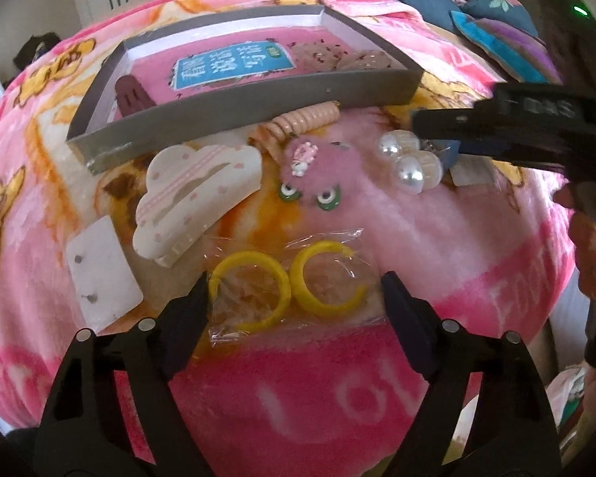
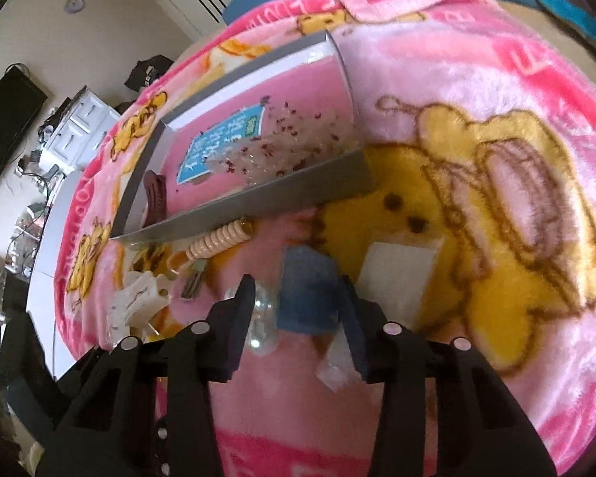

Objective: Organize jewelry
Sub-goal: 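Grasp the bag of yellow hoop earrings with the left tool while the right tool grasps the blue clip, then carry the earring bag and blue clip over the gray tray with both tools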

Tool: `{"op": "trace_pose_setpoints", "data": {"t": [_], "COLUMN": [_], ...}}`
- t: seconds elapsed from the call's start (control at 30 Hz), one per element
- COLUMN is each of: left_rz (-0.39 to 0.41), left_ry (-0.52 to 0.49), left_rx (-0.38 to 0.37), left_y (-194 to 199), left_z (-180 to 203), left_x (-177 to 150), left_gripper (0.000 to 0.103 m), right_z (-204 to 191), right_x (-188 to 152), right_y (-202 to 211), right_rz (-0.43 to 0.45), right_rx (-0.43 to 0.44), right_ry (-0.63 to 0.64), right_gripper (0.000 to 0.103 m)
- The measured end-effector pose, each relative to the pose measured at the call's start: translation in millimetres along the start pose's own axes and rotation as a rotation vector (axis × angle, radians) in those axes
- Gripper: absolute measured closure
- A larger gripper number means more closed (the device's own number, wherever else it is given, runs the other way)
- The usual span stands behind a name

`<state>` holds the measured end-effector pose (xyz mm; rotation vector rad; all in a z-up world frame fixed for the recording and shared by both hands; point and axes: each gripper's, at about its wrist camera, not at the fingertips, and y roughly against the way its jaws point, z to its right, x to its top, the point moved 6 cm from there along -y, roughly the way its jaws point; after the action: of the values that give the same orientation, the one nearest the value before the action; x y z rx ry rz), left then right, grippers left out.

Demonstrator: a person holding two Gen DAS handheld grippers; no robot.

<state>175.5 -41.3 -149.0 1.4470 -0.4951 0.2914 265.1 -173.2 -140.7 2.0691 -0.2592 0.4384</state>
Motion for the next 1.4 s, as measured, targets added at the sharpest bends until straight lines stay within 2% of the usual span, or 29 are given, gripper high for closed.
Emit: {"op": "trace_pose_setpoints", "data": {"t": [0.2, 0.33, 0.53, 0.87, 1.17, 1.4], "left_rz": [0.011, 0.024, 0.066, 0.127, 0.155, 0.177], "left_ry": [0.027, 0.037, 0.033, 0.064, 0.115, 0.148], "left_rx": [-0.049, -0.069, -0.071, -0.084, -0.090, -0.072], "left_y": [4.0, 8.8, 22.3, 44.1, 58.6, 68.0], "left_z": [-3.7, -4.6, -5.3, -16.5, -35.9, -55.8], "left_x": [0.5, 0.7, 2.0, 7.4, 11.5, 15.8], "left_gripper": [0.029, 0.029, 0.029, 0.029, 0.029, 0.029], "right_z": [2.6, 2.2, 0.8, -0.2, -25.7, -52.4], "right_x": [7.5, 11.2, 4.5, -16.7, -34.5, -28.8], "right_y": [-13.5, -14.3, 10.3, 56.1, 72.8, 77.3], "right_rz": [-0.010, 0.014, 0.098, 0.209, 0.233, 0.244], "right_rx": [-0.006, -0.011, 0.010, -0.045, -0.023, 0.012], "right_ry": [-0.020, -0.003, 0.011, 0.062, 0.123, 0.165], "right_gripper": [0.068, 0.071, 0.073, 0.073, 0.073, 0.073]}}
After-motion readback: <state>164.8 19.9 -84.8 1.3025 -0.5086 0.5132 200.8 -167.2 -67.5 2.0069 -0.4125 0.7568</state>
